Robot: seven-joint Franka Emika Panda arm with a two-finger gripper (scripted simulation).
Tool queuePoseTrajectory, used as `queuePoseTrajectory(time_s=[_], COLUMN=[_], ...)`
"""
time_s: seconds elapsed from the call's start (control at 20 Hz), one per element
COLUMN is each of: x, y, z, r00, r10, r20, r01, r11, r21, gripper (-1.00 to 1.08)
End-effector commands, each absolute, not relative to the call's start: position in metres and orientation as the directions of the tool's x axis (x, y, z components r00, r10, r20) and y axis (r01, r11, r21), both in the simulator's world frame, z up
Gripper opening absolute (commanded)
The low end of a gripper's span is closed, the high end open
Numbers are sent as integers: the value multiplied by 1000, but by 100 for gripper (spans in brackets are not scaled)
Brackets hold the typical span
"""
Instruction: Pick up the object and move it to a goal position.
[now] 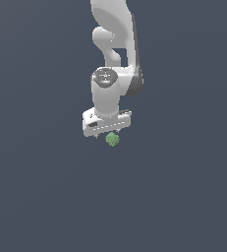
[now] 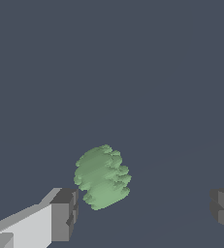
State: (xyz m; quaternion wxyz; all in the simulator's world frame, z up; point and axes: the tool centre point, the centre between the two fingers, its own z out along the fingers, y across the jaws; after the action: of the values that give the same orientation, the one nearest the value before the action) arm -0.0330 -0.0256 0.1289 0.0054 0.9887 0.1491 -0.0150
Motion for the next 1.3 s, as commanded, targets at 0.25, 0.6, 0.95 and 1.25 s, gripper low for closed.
queuePoseTrajectory(time_s=[0.25, 0.6, 0.95, 1.25], x=[-46, -56, -62, -62], y=[-15, -8, -4, -3], z=[113, 102, 97, 97], r00=[868, 783, 732, 727], r10=[496, 622, 682, 687], r20=[-18, -7, -1, -1], r01=[496, 622, 682, 687], r11=[-868, -783, -732, -727], r21=[1, 0, 0, 0], gripper=[100, 100, 100, 100])
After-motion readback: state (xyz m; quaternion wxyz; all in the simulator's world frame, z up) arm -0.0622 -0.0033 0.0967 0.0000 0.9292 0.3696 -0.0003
